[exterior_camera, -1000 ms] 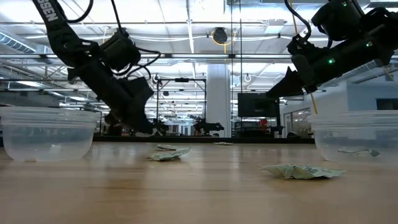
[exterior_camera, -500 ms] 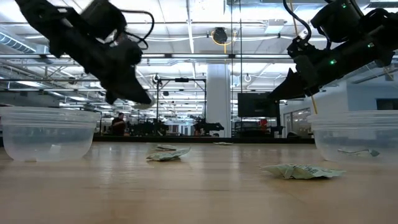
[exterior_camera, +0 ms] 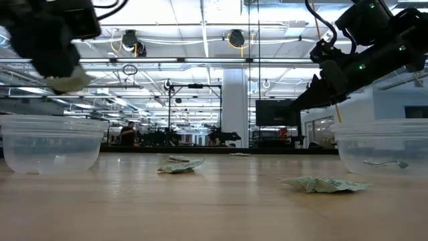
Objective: Pick and place Stevia / Truvia into bins
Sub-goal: Put the light green stevia packet into the left transparent container
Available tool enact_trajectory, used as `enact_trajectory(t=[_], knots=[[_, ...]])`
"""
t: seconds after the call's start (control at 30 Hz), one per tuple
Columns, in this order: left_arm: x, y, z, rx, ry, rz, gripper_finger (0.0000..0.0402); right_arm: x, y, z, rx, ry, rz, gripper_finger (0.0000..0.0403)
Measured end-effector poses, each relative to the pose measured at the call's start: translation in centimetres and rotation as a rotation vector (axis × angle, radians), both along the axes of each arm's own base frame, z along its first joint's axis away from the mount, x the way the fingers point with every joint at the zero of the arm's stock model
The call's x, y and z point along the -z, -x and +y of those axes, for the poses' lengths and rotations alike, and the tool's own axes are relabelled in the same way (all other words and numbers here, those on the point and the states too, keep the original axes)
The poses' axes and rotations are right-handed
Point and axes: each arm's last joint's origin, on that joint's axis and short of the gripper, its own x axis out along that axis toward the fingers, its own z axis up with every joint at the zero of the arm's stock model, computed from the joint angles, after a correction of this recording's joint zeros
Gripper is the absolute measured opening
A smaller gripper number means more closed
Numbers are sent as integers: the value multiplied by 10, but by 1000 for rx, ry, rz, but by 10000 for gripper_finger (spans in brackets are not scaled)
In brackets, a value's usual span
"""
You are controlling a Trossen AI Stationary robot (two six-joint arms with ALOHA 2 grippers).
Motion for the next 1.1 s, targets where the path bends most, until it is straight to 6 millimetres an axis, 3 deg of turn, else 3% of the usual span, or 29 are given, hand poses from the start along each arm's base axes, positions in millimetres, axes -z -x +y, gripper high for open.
enact_trajectory(t=[0.17,0.5,0.97,1.1], knots=[[16,5,-15,-34,-70,98,5,0,0,0,1,1,2,75],[44,-8,-21,-92,-112,203,4,0,0,0,1,1,4,75],[59,-17,-21,-119,-82,261,4,0,0,0,1,1,5,75],[58,-19,-22,-111,-72,230,25,0,0,0,1,1,5,75]])
